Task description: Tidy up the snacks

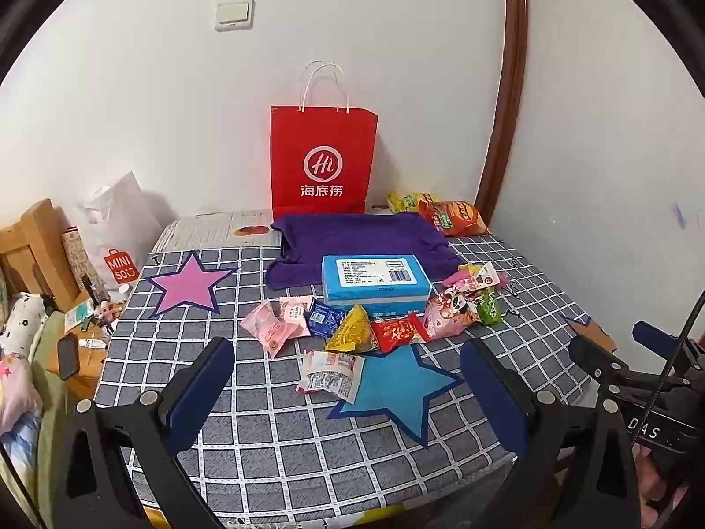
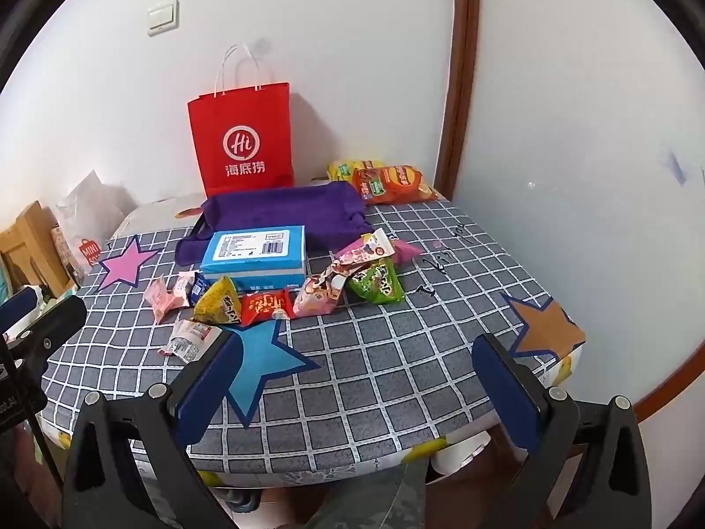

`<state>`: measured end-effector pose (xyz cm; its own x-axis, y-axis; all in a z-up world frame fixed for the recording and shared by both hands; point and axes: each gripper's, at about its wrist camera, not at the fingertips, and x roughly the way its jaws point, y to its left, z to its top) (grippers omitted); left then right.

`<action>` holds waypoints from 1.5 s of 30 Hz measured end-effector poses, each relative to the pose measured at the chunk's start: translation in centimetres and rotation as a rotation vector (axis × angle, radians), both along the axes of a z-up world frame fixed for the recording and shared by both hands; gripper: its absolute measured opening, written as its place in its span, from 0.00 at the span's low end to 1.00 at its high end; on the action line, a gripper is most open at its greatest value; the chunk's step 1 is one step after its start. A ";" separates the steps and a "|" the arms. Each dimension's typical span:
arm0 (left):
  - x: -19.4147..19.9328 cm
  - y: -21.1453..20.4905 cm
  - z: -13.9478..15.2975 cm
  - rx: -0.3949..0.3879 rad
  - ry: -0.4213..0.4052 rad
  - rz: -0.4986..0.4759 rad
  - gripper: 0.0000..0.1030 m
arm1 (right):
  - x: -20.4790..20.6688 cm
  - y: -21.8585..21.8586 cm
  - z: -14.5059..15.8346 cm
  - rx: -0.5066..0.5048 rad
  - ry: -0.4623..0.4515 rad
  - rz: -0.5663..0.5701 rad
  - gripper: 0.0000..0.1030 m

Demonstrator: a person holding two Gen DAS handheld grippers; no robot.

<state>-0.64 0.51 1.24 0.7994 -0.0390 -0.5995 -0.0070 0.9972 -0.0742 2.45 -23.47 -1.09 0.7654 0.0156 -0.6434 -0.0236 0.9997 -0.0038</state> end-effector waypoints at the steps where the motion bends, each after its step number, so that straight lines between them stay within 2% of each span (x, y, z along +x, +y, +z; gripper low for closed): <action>1: 0.0 0.0 0.0 0.000 -0.002 0.000 1.00 | 0.0 0.0 0.1 0.000 -0.002 0.002 0.99; 45: -0.8 0.1 0.0 -0.001 -0.018 -0.002 1.00 | -0.9 0.9 0.2 0.002 -0.035 0.022 0.99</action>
<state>-1.41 0.65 1.21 0.8101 -0.0411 -0.5849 -0.0036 0.9972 -0.0751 1.56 -22.61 -0.94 0.7871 0.0335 -0.6160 -0.0450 0.9990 -0.0031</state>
